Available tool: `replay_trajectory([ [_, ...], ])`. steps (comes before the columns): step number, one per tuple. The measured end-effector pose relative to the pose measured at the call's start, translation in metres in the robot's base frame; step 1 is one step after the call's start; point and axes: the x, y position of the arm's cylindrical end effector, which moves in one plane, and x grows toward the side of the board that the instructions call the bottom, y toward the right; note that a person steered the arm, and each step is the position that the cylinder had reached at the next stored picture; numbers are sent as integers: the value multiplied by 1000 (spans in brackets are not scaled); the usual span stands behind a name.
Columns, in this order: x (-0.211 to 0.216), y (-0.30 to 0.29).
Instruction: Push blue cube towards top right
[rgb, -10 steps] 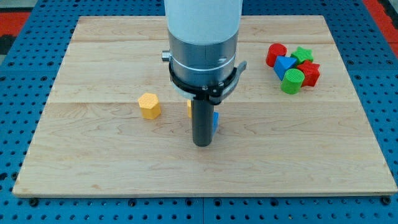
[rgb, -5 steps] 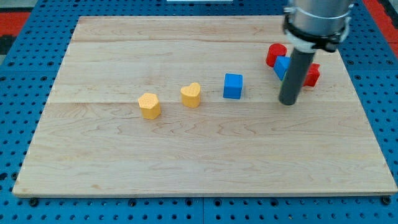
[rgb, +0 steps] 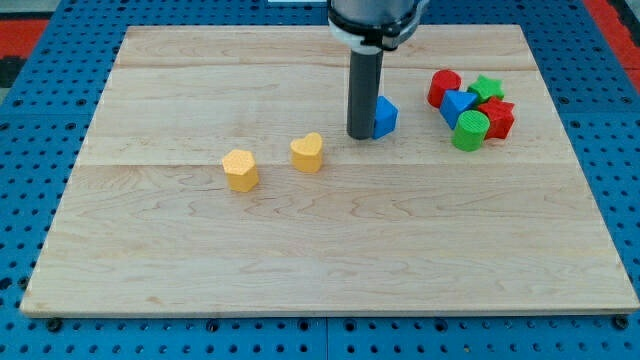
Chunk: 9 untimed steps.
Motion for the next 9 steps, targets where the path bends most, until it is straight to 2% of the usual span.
replay_trajectory([
  [1, -1, -7],
  [2, 7, 39],
  [3, -8, 69],
  [6, -76, 9],
  [7, -99, 47],
  [9, -114, 147],
])
